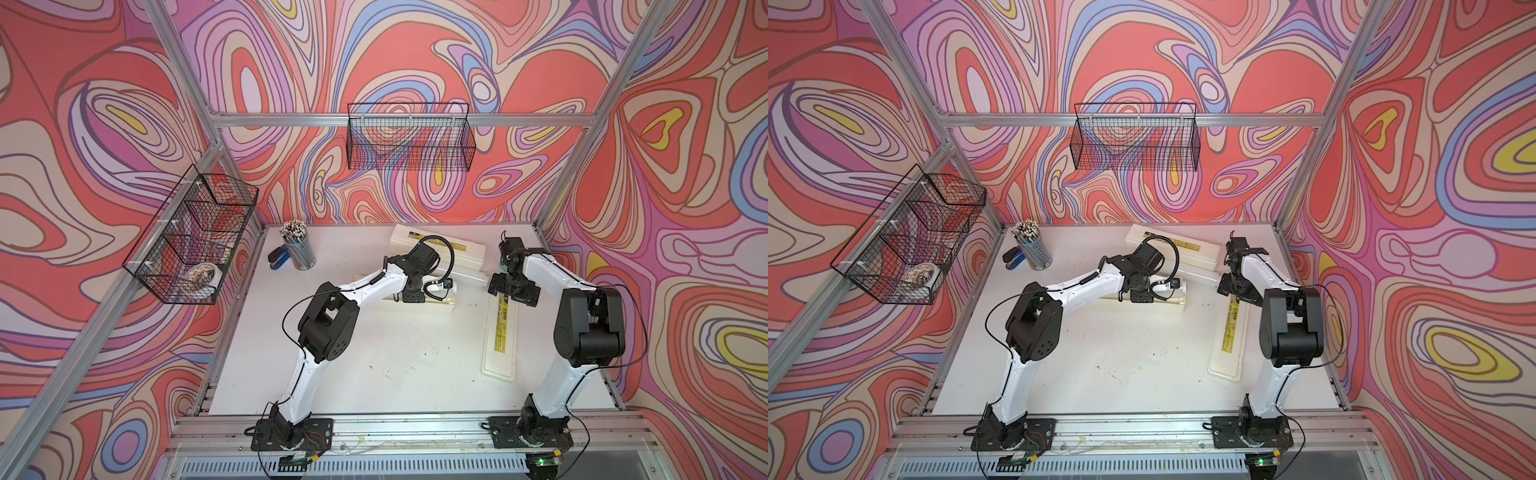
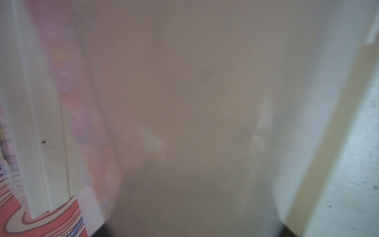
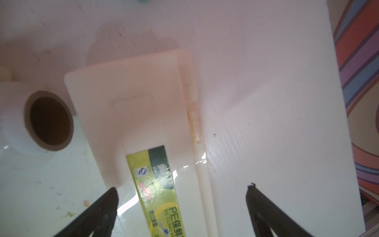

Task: Put plastic wrap rolls into dispensers
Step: Place the plastic wrap into the plastic wrap cutting box.

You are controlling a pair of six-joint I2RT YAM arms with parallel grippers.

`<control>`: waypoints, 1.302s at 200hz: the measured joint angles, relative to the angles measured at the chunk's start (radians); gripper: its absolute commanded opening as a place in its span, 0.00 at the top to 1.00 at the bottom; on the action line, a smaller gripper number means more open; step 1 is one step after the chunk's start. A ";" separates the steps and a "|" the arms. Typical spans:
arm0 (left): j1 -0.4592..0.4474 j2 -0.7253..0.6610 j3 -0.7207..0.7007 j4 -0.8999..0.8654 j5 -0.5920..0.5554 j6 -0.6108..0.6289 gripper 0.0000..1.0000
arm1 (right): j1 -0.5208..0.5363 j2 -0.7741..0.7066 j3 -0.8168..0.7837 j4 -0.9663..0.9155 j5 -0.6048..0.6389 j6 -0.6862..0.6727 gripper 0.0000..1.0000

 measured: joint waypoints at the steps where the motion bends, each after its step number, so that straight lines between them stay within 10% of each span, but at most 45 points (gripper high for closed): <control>1: 0.000 0.000 0.000 0.000 -0.001 0.000 1.00 | 0.000 0.000 0.000 0.000 0.000 0.000 0.02; 260: 0.006 -0.063 -0.017 -0.032 -0.015 0.075 1.00 | -0.008 0.016 0.000 0.005 0.010 -0.005 0.02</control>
